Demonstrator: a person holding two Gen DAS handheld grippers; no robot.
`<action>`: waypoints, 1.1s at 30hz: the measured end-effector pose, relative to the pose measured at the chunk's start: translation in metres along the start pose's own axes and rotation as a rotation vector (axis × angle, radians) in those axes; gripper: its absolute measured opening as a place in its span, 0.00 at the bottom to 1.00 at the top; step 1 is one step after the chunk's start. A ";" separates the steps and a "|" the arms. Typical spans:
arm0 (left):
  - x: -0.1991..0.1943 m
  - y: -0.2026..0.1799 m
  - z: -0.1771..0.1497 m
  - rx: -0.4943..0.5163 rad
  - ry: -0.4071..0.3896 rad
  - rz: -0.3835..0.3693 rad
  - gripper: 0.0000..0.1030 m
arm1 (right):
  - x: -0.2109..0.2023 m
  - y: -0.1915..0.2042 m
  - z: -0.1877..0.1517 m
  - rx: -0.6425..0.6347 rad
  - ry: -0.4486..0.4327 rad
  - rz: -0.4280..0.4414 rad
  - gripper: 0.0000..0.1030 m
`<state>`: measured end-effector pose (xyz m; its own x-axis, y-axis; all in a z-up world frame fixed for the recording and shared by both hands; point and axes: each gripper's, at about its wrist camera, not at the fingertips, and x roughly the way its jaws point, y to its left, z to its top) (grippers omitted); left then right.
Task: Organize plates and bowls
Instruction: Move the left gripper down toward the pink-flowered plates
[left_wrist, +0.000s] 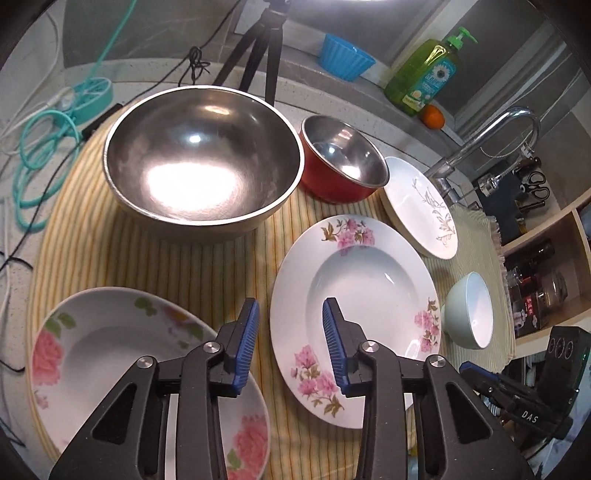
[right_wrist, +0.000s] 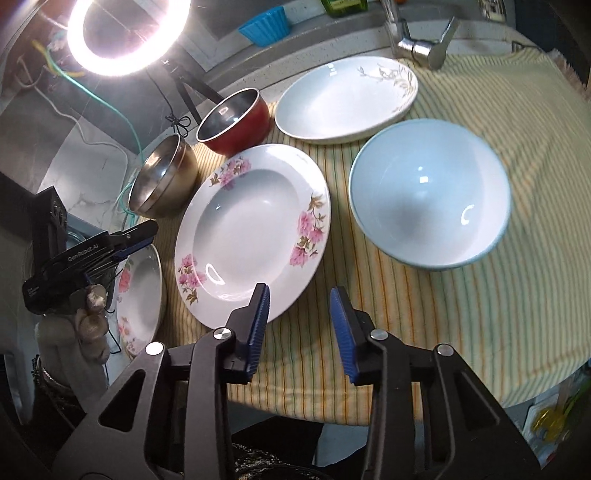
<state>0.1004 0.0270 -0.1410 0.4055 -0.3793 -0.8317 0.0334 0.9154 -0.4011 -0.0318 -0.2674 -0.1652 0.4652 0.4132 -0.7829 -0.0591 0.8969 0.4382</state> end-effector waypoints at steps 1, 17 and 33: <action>0.003 0.001 0.001 -0.002 0.007 -0.006 0.29 | 0.002 0.000 0.000 0.003 0.003 0.000 0.31; 0.030 0.005 0.012 0.001 0.060 -0.025 0.22 | 0.038 -0.011 0.013 0.066 0.044 0.005 0.21; 0.037 -0.001 0.011 0.017 0.085 -0.011 0.21 | 0.045 -0.005 0.019 0.014 0.047 -0.034 0.18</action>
<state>0.1256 0.0141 -0.1670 0.3257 -0.3988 -0.8572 0.0530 0.9129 -0.4046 0.0063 -0.2569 -0.1941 0.4250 0.3898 -0.8170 -0.0317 0.9084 0.4169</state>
